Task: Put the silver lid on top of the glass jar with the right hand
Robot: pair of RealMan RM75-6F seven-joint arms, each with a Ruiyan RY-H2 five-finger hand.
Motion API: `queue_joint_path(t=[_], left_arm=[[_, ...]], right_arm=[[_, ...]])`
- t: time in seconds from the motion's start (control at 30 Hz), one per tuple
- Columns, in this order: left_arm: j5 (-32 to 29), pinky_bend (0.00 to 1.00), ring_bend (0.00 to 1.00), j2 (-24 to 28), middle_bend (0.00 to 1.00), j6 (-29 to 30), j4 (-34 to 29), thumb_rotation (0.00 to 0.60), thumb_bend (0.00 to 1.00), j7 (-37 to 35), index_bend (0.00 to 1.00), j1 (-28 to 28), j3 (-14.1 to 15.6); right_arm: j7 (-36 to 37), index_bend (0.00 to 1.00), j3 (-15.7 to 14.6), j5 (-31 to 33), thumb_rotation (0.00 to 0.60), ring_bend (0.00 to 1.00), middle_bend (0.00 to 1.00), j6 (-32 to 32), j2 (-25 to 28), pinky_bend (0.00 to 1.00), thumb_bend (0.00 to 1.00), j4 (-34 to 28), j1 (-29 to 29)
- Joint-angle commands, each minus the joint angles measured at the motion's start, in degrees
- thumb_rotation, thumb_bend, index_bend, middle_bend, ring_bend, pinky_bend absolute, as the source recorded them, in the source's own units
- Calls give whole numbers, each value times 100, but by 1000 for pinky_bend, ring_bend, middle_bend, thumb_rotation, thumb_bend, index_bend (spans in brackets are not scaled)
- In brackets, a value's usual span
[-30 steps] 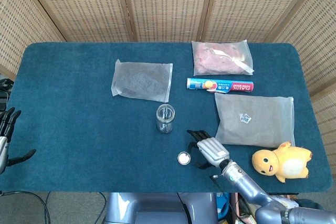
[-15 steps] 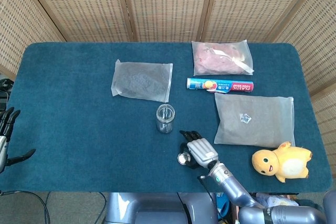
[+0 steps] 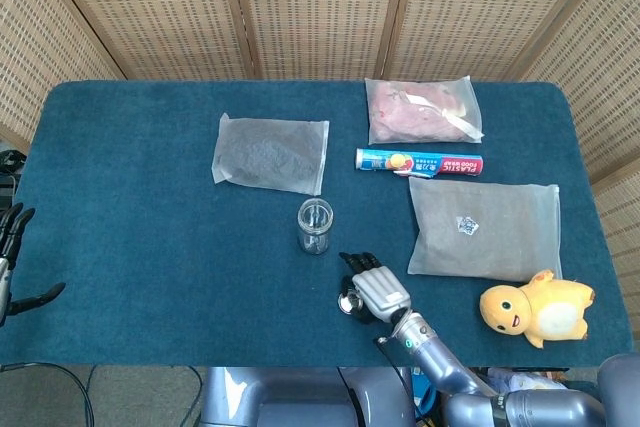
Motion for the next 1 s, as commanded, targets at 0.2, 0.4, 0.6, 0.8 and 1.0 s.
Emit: queue_joint_path(t=[0.2,0.4,0.6,0.8,1.0], left_arm=[[2,0,0,-3,0,-33,-8,600,0,10,0,-17,9],[7,0,0,4,0,-67,-13,600,0,-6,0,-30,22],[-1,0,0,-4,0,-73,-12,600,0,14,0,-35,22],[-17,0,0,-11,0,-92,-6,600,0,29,0,-44,21],[-52,0,0,-10,0,-129,5,600,0,11,0,-59,12]], right_arm=[[69,552,-43,-91,600,0,0,18,-60,0,570,112,24],[173,592,-98,-316,600,0,0,80,-126,0,597,243,3],[279,600,-119,-421,600,0,0,96,-143,0,646,312,-16],[415,606,-94,-539,600,0,0,155,-34,0,647,181,-49],[484,607,-78,-791,600,0,0,343,456,0,654,-167,-126]])
